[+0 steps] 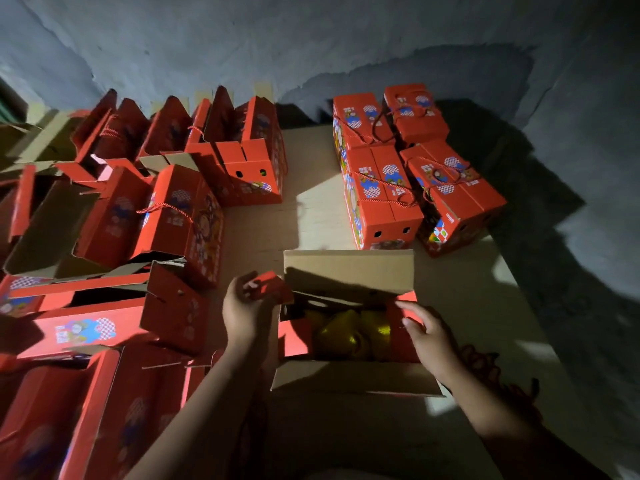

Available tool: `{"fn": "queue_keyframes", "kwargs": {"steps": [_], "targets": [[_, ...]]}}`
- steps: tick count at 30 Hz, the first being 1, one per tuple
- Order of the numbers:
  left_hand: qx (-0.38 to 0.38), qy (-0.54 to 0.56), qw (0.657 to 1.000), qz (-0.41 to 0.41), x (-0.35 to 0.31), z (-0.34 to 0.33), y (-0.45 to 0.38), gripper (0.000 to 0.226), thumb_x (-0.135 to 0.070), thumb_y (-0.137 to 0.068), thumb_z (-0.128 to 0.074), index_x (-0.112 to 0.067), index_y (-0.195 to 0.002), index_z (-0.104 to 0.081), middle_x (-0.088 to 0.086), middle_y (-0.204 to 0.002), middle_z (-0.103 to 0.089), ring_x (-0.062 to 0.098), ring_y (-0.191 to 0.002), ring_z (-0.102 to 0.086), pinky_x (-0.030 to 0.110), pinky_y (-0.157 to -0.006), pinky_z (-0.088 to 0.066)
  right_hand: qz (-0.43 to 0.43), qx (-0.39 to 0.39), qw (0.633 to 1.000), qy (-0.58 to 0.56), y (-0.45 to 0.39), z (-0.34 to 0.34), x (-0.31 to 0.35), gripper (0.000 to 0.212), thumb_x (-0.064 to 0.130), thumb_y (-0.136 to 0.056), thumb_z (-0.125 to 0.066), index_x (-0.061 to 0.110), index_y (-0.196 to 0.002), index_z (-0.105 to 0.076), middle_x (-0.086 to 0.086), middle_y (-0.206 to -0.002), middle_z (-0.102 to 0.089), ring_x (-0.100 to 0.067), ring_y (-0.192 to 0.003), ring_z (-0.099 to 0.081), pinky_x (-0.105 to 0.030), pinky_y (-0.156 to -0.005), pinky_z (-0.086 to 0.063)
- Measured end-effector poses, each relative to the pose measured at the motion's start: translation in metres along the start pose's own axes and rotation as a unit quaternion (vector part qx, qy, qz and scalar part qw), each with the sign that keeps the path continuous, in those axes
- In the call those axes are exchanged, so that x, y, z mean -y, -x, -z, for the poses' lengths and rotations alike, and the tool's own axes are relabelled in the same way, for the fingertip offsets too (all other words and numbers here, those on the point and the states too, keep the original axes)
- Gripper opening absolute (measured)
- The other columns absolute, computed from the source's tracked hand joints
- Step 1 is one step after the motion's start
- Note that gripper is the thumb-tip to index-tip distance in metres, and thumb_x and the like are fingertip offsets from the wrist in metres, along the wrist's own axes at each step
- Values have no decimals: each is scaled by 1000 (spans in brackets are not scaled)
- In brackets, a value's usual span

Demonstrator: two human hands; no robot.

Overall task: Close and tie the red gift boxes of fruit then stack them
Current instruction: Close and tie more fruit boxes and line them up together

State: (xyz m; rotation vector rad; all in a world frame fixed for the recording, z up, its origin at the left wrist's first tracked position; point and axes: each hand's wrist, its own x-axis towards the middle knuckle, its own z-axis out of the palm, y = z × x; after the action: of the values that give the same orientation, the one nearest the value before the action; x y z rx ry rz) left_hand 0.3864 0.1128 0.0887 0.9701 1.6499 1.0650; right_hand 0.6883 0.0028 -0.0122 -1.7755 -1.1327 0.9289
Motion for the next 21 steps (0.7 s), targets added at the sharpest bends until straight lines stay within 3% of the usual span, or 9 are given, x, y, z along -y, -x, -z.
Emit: {"fn": "queue_keyframes", "kwargs": {"steps": [2,5,7,9,11,13,15,19,21], "targets": [[1,7,1000,28,8,-3,4,59,-3,-78,-81,-29,-127,-59,-5,-113,-69,15,-105,-68,33,-86,-58,-4,5,1000,1,-1,0,-1,38,7,-101,-58,36,-124,-68,9,-134,-65,-6,-128,-56,-27,-108,-39],[61,-23,998,6,11,4,3,82,5,-78,-78,-30,-144,-44,2,-127,-63,21,-113,-65,41,-92,-57,-13,-2,1000,5,-2,0,-1,41,4,-99,-58,33,-126,-69,9,-134,-65,-8,-128,-55,-22,-106,-37],[125,-139,980,-62,8,15,-4,105,10,-79,-75,-29,-159,-20,10,-143,-49,26,-121,-57,45,-102,-51,-7,-5,1000,11,-2,0,-1,42,5,-98,-58,37,-124,-69,11,-132,-65,-4,-126,-56,-14,-102,-36],[183,-273,936,-131,1,27,-13,113,10,-81,-73,-27,-162,-4,12,-145,-43,28,-124,-51,41,-104,-45,-18,-4,1000,1,-2,-1,0,41,7,-100,-58,40,-123,-68,13,-133,-65,-2,-126,-56,-14,-100,-37],[227,-293,917,-150,-12,36,-21,90,8,-84,-72,-19,-156,-25,10,-132,-60,22,-110,-65,43,-91,-58,-32,-2,999,-11,-3,-2,-1,40,9,-101,-57,40,-124,-67,11,-136,-64,-5,-128,-56,-21,-103,-40],[265,-302,905,-139,-23,40,-29,55,6,-86,-70,-12,-135,-52,7,-106,-75,17,-88,-75,45,-74,-64,-32,0,999,-5,-4,-3,-3,38,12,-102,-57,39,-126,-67,11,-137,-63,-6,-129,-55,-27,-106,-41],[297,-332,886,-127,-32,38,-36,34,10,-88,-66,-7,-117,-63,8,-90,-75,23,-79,-75,52,-74,-62,-27,-2,1000,9,-4,-2,-4,37,17,-102,-57,43,-126,-66,17,-134,-63,-2,-126,-55,-26,-104,-41],[318,-332,886,-55,-39,25,-46,39,17,-96,-46,-2,-124,-64,21,-99,-67,37,-83,-68,47,-76,-57,-15,-8,999,28,-2,0,-3,38,21,-102,-58,52,-123,-64,41,-124,-58,19,-119,-50,-12,-95,-37],[325,-329,886,-33,-37,17,-48,35,11,-99,-47,-5,-125,-65,21,-105,-66,42,-91,-68,46,-77,-56,1,-5,1000,31,-2,0,-3,34,21,-102,-58,43,-126,-66,37,-125,-60,15,-121,-52,-13,-98,-37]]}}
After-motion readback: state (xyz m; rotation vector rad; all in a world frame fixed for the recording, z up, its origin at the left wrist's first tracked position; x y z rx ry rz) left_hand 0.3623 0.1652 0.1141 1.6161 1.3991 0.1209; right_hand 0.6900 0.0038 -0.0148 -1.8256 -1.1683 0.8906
